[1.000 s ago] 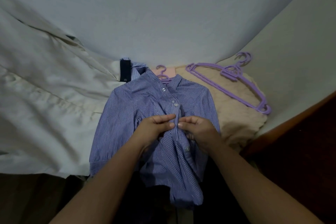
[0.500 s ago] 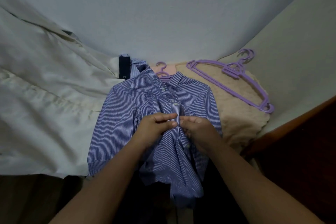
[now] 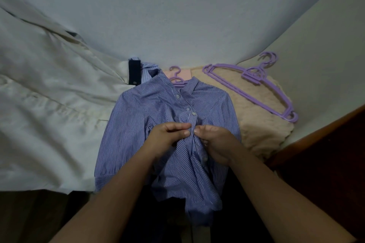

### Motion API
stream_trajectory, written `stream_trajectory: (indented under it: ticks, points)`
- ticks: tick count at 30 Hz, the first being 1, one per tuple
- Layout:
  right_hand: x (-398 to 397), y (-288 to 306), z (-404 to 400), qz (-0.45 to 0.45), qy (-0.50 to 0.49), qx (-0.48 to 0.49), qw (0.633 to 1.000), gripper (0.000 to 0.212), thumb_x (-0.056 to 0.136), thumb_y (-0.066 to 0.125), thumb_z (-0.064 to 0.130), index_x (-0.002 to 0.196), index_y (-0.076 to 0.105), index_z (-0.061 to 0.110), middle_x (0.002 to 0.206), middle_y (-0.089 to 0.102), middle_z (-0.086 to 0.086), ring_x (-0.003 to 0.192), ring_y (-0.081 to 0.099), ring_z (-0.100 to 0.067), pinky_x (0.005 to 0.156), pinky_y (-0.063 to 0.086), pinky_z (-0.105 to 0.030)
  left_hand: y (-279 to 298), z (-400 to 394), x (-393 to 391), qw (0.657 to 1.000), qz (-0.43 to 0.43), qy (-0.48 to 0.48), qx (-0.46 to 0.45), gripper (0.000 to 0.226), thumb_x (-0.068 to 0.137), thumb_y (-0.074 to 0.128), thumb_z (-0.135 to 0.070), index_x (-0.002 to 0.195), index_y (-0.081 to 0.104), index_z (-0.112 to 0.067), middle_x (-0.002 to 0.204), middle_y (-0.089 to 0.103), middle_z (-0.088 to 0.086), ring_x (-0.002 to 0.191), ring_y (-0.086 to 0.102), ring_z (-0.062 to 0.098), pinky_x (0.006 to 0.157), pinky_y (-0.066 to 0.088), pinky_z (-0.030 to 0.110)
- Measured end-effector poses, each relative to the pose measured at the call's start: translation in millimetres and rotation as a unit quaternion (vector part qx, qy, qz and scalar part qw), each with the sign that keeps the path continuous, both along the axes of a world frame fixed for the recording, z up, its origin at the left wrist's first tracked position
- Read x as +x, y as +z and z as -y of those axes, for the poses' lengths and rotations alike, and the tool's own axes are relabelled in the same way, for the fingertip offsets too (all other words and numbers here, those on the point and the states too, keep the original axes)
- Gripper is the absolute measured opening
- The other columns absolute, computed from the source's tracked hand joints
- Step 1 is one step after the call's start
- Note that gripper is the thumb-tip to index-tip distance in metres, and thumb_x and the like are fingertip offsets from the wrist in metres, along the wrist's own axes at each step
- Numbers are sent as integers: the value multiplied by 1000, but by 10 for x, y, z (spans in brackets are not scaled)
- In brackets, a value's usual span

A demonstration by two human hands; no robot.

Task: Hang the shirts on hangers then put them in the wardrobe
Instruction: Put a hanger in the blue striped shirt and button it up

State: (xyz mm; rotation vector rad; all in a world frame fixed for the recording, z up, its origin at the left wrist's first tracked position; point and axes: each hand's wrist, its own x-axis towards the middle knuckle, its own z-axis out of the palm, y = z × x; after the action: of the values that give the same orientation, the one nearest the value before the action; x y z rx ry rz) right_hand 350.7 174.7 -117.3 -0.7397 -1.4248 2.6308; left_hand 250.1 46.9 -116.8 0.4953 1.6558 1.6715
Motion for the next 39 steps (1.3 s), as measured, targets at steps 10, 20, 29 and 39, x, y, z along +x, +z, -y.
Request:
stream_trajectory:
  ticks: [10, 20, 29, 39]
  points:
    - [-49, -53, 68, 31, -37, -57, 997, 21, 94, 51, 6, 108, 61, -6, 93, 70, -19, 84, 70, -25, 68, 56, -32, 1, -45, 104, 998, -30, 34, 36, 21, 76, 65, 16, 93, 68, 4, 75, 71, -1, 72, 69, 4, 67, 51, 12]
    - [-28, -100, 22, 13, -53, -51, 997, 27, 91, 54, 4, 113, 58, -11, 99, 67, -24, 86, 68, -28, 70, 56, -33, 11, -51, 77, 999, -16, 28, 20, 26, 82, 63, 10, 106, 67, 1, 77, 73, -8, 80, 69, -1, 71, 49, 9]
    - [-90, -108, 60, 38, -81, 18, 996, 18, 93, 53, 3, 104, 63, -6, 97, 69, -23, 89, 69, -31, 76, 56, -36, 23, -67, 74, 998, -23, 40, 30, 17, 74, 69, 12, 83, 68, -3, 72, 69, 2, 69, 68, 6, 66, 52, 13]
    - [-75, -63, 68, 35, -86, 0, 996, 22, 91, 53, 1, 107, 61, -11, 99, 67, -27, 82, 69, -29, 65, 57, -31, -2, -62, 72, 996, -75, 40, 20, 18, 75, 70, 10, 83, 71, -7, 74, 71, -3, 72, 67, 1, 67, 50, 11]
